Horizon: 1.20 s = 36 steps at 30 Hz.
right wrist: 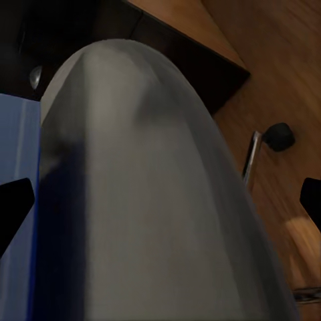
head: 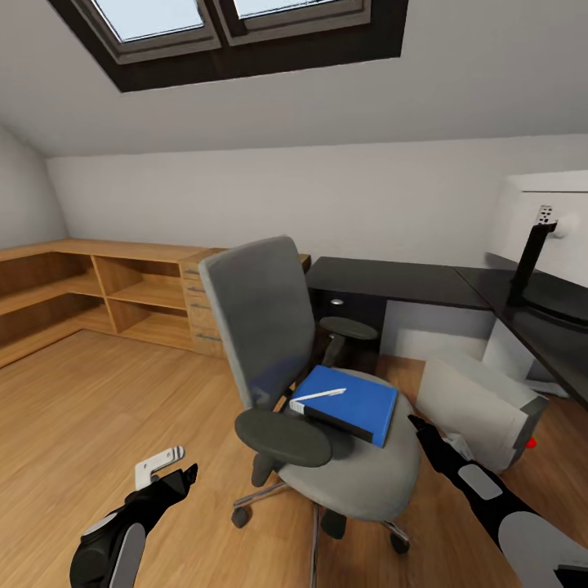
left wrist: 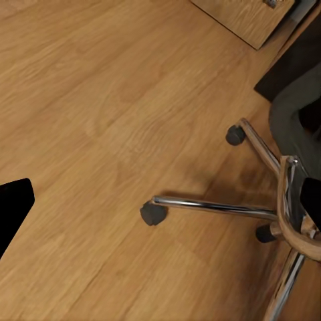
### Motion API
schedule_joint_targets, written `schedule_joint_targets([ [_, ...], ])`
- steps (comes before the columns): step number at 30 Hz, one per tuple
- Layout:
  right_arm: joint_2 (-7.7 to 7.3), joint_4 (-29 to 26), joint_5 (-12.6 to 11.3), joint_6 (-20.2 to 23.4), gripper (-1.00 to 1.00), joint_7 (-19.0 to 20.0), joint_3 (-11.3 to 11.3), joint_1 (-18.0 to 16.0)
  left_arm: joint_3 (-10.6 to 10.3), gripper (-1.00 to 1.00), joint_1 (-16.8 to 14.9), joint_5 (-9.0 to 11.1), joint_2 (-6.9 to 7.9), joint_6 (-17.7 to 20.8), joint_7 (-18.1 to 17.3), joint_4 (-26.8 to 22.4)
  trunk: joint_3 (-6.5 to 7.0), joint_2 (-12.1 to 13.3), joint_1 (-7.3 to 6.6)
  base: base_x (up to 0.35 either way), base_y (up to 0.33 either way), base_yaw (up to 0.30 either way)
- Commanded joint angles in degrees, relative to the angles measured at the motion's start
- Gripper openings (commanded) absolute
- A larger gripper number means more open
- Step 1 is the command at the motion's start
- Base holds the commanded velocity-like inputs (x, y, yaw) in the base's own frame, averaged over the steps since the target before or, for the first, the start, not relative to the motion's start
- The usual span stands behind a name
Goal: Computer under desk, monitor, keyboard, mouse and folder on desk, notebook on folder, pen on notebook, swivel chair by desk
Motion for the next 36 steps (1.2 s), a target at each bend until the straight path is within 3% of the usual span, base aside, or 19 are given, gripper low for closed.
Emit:
schedule_joint_targets([
  [1, 0.05, 0.01, -0.26, 0.45, 1.0, 0.22, -0.36, -0.03, 0.07, 1.0, -0.04, 0.61, -0.04, 0.25, 0.42, -0.07, -0.06, -0.02, -0.01, 0.025, 0.0, 0.0],
  [12, 0.19, 0.07, -0.26, 0.44, 1.0, 0.19, -0.3, -0.03, 0.13, 1.0, -0.04, 0.61, -0.04, 0.25, 0.41, -0.07, -0.06, -0.02, -0.01, 0.008, 0.0, 0.07],
  [36, 0.2, 0.1, -0.26, 0.44, 1.0, 0.45, -0.3, -0.03, 0.07, 1.0, -0.04, 0.61, -0.04, 0.3, 0.39, -0.07, -0.06, -0.02, -0.01, 0.0, 0.0, 0.268],
])
